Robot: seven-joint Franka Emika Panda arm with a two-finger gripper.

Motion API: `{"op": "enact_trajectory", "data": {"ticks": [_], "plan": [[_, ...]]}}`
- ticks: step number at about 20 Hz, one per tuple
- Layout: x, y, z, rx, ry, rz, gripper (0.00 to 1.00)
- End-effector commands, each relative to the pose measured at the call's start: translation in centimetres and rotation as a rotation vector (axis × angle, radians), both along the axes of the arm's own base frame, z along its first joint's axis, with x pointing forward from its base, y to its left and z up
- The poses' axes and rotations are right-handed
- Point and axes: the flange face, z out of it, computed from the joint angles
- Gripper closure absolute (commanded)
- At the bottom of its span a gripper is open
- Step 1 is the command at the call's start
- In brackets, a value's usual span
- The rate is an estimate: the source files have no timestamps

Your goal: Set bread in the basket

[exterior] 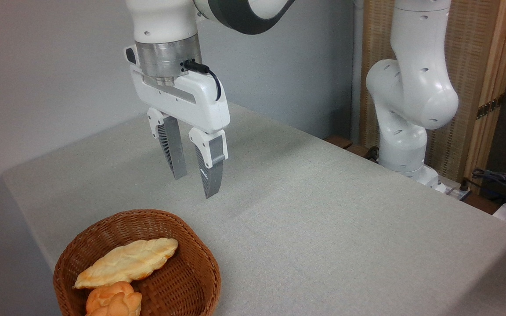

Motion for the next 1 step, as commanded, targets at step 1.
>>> {"op": "enact_trajectory", "data": {"ticks": [1], "plan": [[0.29, 0.14, 0.27, 0.019, -0.003, 0.018, 0.0]]}}
